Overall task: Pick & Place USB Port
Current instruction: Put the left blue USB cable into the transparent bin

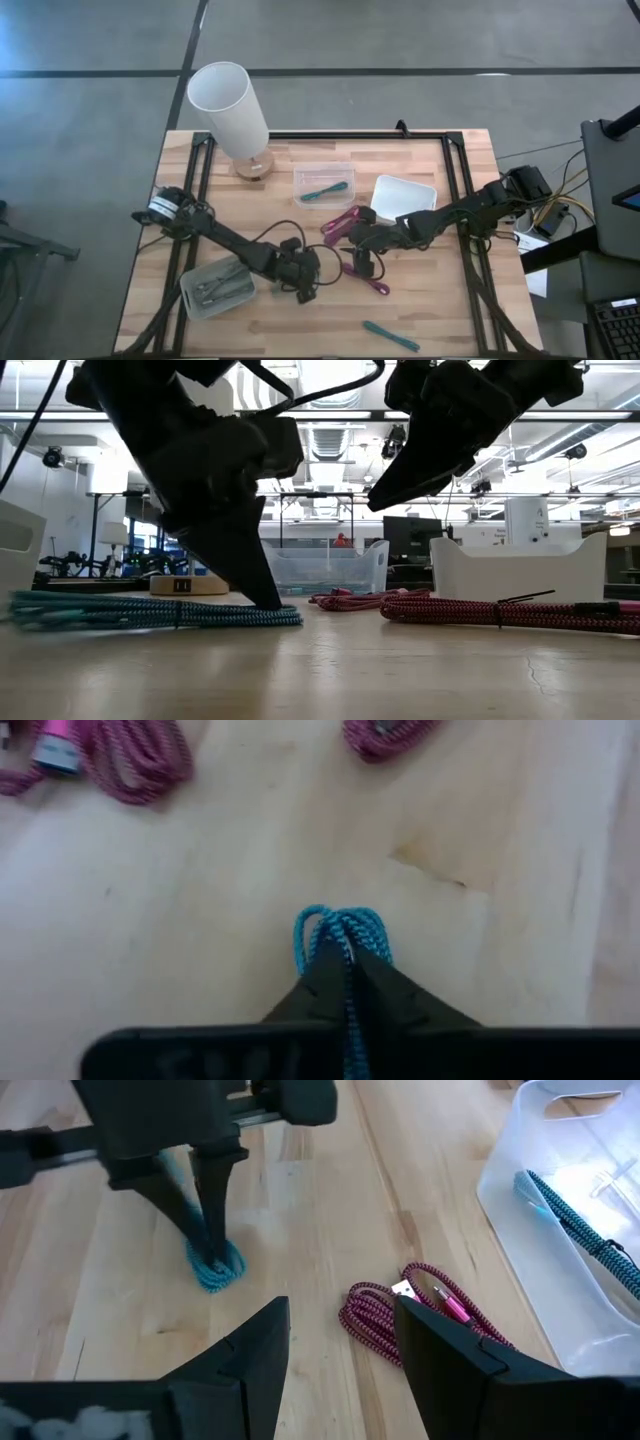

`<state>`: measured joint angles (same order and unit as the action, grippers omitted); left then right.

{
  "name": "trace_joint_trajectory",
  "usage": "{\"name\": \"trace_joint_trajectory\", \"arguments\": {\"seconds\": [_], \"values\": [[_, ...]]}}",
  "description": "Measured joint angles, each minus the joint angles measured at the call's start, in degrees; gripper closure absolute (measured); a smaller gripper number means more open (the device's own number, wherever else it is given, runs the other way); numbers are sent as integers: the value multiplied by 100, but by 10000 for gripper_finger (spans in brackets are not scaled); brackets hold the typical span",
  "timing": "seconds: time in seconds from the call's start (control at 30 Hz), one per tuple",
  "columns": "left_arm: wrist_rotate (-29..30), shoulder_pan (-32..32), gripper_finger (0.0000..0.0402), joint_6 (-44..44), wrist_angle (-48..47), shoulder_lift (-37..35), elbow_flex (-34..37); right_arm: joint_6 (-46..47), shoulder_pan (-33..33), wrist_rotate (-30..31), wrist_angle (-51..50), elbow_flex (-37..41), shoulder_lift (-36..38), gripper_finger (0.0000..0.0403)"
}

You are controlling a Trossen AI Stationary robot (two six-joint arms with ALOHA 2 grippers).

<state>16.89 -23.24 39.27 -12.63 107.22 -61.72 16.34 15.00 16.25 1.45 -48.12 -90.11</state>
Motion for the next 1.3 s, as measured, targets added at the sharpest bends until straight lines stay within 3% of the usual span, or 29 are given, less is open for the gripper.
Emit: {"name": "trace_joint_trajectory", "arguments": {"seconds": [0.2, 0.37, 0.73, 1.03, 1.17, 1.3], "values": [[103, 92, 397, 74, 78, -128, 27, -1, 0, 0, 0, 0, 0, 225], [541, 222, 398, -74, 60, -421, -80, -2, -2, 0, 2, 2, 0, 225], [1055, 776, 400, -1916, -240, -1223, -365, 6, -2, 2, -25, 2, 2, 225], [1321, 1608, 401, -3328, -424, -1572, -717, 21, -2, 2, -125, 4, 2, 225], [1307, 2065, 401, -3863, 275, -1462, -822, 22, 0, 2, -125, 4, 2, 225], [928, 2452, 401, -4460, 1217, -1296, -815, 20, -2, 2, -120, 4, 2, 225]]}}
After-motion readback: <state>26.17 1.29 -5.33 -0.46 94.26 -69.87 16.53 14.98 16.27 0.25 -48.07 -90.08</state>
